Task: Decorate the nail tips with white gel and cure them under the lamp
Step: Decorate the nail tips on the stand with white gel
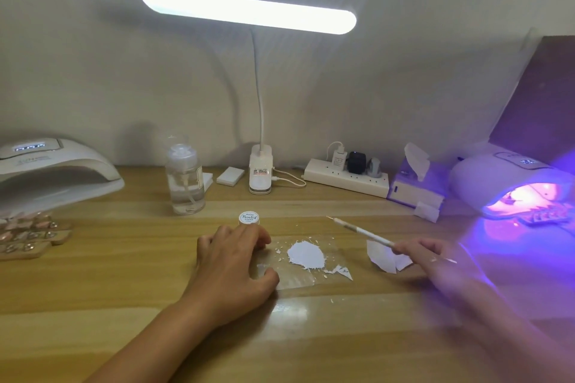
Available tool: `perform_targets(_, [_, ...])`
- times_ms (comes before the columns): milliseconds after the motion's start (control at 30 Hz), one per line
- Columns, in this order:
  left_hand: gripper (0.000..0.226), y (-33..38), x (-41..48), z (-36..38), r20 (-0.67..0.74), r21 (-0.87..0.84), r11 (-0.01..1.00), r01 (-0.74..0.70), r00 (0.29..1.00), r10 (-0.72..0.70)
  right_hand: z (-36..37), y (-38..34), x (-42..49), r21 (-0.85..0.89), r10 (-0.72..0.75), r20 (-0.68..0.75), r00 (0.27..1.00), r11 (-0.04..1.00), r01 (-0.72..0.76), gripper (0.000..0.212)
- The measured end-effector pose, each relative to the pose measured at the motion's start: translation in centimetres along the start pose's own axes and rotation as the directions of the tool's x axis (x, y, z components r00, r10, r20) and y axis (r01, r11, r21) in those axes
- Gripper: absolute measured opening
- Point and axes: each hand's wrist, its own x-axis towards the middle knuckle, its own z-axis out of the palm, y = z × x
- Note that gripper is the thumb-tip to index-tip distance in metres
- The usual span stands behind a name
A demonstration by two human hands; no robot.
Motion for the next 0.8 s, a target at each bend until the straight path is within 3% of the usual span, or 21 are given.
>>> perform_targets(200, [0.028,0.4,-0.1,-0.6,-0.125,-0.07,0.997,-0.037,0.992,0.028,2.1,-1.2,-2.3,0.277,0.026,0.089,0.996,0.96,-0.05,0.009])
perform_targets(300, [0.006,1.7,0.1,-0.8,-0.148,-0.25,0.966,-0.06,0.989,0.023,3.9,-1.7,-3.9,0.418,0.045,0.162,0.986,0.902,-0.109,0.011])
perform_targets(400, [0.015,2.9,0.1,-0.7,-0.055,-0.542,0.84,-0.024,0.998,-0.007,6.0,-1.8,-5.2,0.54,0.108,0.289,0.951,0.802,-0.256,0.018])
perform_targets(467, [0.019,3.4,0.1,-0.6,0.006,-0.673,0.739,0.021,1.0,-0.023,6.6,-1.9,-5.6,0.577,0.097,0.318,0.943,0.77,-0.274,0.025])
perform_targets(633, [0.013,4.6,0.1,-0.7,0.11,-0.812,0.573,0.106,0.994,-0.028,7.2,-2.2,-5.7,0.572,0.04,0.331,0.943,0.786,-0.234,0.04])
perform_targets(733, [0.012,5.2,0.0,-0.9,0.139,-0.876,0.46,0.145,0.989,-0.046,7.4,-2.1,-5.9,0.549,0.028,0.328,0.944,0.808,-0.215,0.037])
perform_targets(800, [0.012,5.3,-0.1,-0.8,0.167,-0.882,0.438,0.176,0.984,-0.06,7.6,-2.2,-6.1,0.542,0.02,0.325,0.946,0.816,-0.203,0.034])
